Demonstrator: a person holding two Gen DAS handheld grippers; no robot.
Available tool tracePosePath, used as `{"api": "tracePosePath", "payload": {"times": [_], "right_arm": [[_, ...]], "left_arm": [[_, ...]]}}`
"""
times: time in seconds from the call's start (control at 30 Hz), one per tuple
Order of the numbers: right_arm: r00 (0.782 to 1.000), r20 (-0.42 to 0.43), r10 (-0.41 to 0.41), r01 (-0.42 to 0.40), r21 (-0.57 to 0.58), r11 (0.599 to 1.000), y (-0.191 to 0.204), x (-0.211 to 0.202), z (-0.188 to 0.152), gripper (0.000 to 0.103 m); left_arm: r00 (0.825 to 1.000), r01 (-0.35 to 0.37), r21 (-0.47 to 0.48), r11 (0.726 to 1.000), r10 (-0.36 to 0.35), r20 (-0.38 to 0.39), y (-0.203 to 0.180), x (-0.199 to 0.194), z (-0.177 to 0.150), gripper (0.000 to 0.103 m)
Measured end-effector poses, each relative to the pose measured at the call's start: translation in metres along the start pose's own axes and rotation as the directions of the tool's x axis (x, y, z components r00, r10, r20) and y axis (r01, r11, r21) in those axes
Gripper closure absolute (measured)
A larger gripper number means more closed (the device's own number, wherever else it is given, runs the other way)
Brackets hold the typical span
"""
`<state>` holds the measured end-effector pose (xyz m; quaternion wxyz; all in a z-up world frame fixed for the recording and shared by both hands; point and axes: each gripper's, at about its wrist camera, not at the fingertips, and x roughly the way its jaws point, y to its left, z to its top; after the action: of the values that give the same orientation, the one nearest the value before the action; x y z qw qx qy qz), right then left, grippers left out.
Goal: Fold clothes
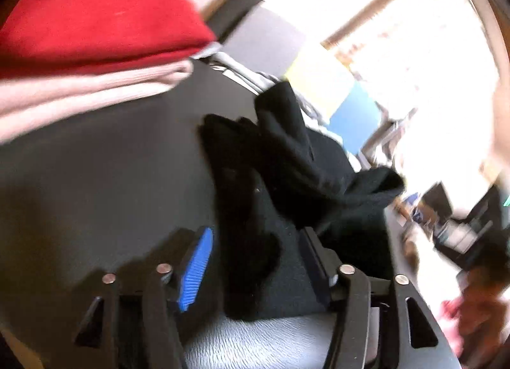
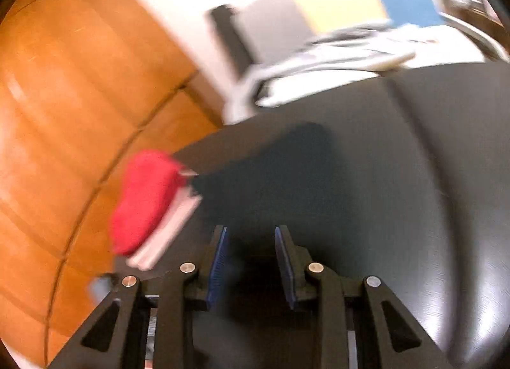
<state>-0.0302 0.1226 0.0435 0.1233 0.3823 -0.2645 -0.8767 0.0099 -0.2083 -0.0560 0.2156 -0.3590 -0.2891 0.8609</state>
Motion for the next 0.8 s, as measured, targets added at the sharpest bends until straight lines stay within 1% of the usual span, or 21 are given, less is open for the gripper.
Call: {"api": "tracePosePath", "payload": {"times": [0.07,0.1,0.17,0.23,0.3,0.33,0.4,0.43,0.5,0.57,0.67,0.7,0.8], "right_arm": [[1.0,-0.014,0.005,-0.004,0.047,0.999,-0.019,0.003,-0.008,0.072],[1.0,-0.021,0.008,-0.006,0.07,0.998,-0.029,0.004,-0.011,0.072],[0.999,-0.03,0.016,-0.013,0.112,0.994,-0.046,0.007,-0.017,0.072],[0.999,-0.012,0.036,-0.034,0.133,0.991,-0.054,0.009,-0.015,0.072],[0.999,0.001,0.045,-0.045,0.14,0.989,-0.053,0.02,-0.008,0.072],[0.998,-0.005,0.066,-0.065,0.139,0.988,-0.051,0.025,-0.007,0.072],[0.985,-0.047,0.166,-0.158,0.129,0.979,-0.038,0.04,-0.011,0.072],[0.976,-0.071,0.204,-0.195,0.11,0.975,-0.031,0.046,-0.015,0.072],[0.963,-0.135,0.233,-0.233,0.012,0.972,-0.011,0.054,-0.032,0.072],[0.948,-0.198,0.249,-0.269,-0.084,0.959,0.007,0.061,-0.048,0.072],[0.944,-0.258,0.204,-0.258,-0.193,0.947,0.015,0.062,-0.074,0.072],[0.944,-0.266,0.196,-0.256,-0.213,0.943,0.014,0.06,-0.078,0.072],[0.941,-0.265,0.212,-0.275,-0.229,0.934,0.011,0.047,-0.084,0.072]], "left_arm": [[0.999,0.033,-0.067,0.997,-0.033,0.002,0.0,-0.01,0.003,0.042],[0.999,0.048,-0.085,0.995,-0.048,-0.001,-0.003,-0.011,0.007,0.04],[0.997,0.077,-0.067,0.995,-0.079,-0.016,-0.019,-0.009,0.012,0.038],[0.994,0.107,-0.043,0.993,-0.109,-0.033,-0.034,-0.006,0.015,0.03],[0.991,0.119,-0.035,0.992,-0.121,-0.051,-0.041,-0.001,0.017,0.029],[0.991,0.12,-0.035,0.992,-0.122,-0.06,-0.043,0.001,0.018,0.029],[0.991,0.107,-0.044,0.993,-0.11,-0.078,-0.043,0.002,0.018,0.029],[0.99,0.105,-0.054,0.993,-0.109,-0.087,-0.042,0.002,0.017,0.029],[0.986,0.118,-0.101,0.988,-0.129,-0.105,-0.032,-0.005,0.014,0.029],[0.98,0.134,-0.163,0.978,-0.155,-0.121,-0.02,-0.012,0.008,0.028],[0.969,0.162,-0.254,0.954,-0.203,-0.143,-0.005,-0.017,0.0,0.026],[0.963,0.178,-0.277,0.944,-0.226,-0.15,-0.004,-0.018,-0.002,0.026],[0.94,0.234,-0.337,0.912,-0.301,-0.162,-0.003,-0.014,-0.009,0.021]]}}
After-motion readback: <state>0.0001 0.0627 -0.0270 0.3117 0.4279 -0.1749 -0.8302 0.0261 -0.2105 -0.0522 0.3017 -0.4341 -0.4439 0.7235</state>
